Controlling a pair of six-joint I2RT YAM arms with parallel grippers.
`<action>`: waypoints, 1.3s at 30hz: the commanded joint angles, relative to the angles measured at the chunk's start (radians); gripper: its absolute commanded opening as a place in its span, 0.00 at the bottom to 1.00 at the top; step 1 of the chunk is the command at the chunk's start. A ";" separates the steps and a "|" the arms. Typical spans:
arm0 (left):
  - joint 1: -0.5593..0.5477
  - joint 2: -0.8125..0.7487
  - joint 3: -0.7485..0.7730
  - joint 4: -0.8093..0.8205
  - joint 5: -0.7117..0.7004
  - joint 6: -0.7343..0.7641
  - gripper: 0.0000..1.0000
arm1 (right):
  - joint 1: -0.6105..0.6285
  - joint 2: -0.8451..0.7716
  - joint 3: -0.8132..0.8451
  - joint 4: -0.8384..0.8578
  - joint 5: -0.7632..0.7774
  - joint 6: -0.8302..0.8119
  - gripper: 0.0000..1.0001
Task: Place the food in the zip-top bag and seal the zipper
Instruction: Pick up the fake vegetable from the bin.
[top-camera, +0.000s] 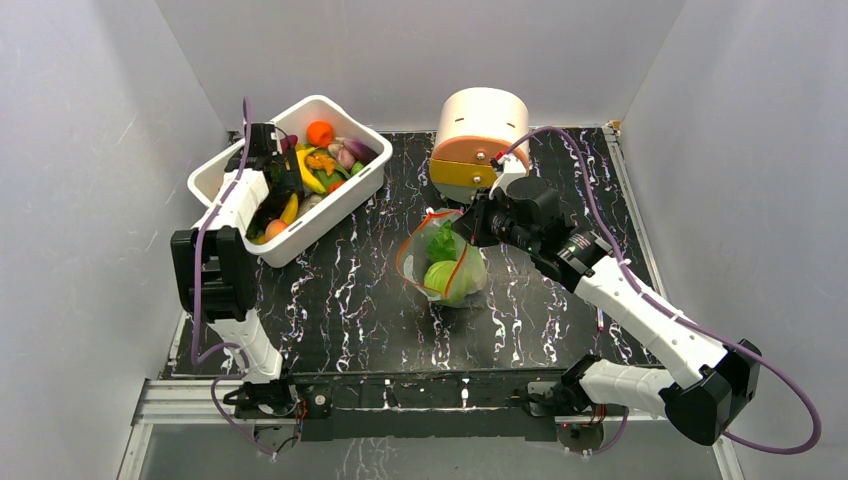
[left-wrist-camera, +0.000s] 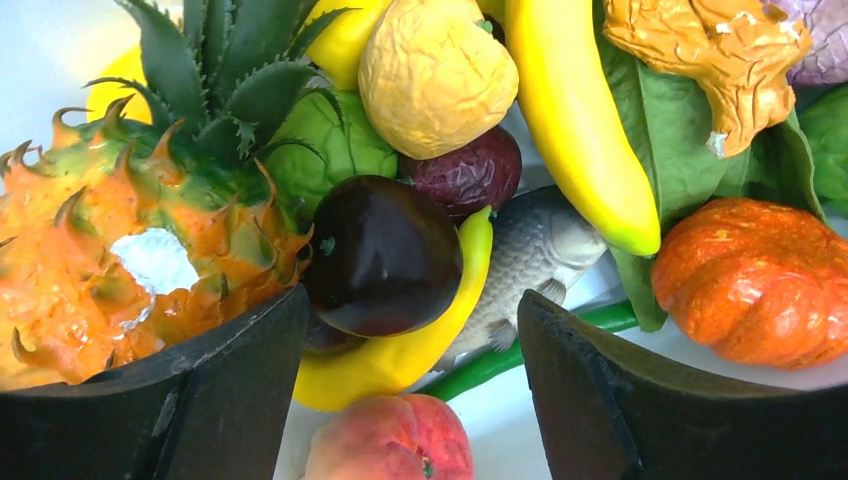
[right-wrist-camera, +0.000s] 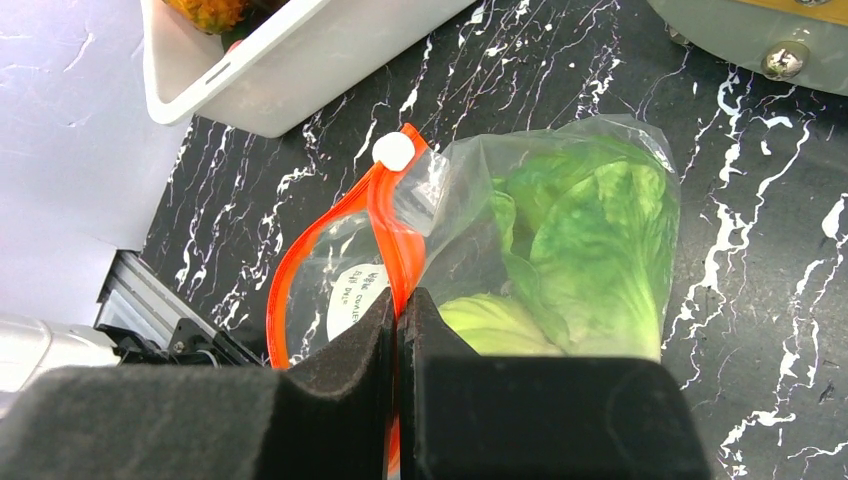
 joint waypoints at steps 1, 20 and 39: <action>0.024 0.028 0.047 0.039 0.001 0.046 0.76 | -0.002 -0.002 0.033 0.106 -0.011 0.012 0.00; 0.025 0.104 0.134 -0.039 0.091 0.036 0.48 | -0.002 -0.003 0.038 0.126 0.001 0.030 0.00; 0.026 -0.147 0.075 -0.121 0.251 -0.076 0.39 | -0.002 -0.008 0.013 0.122 -0.031 0.073 0.00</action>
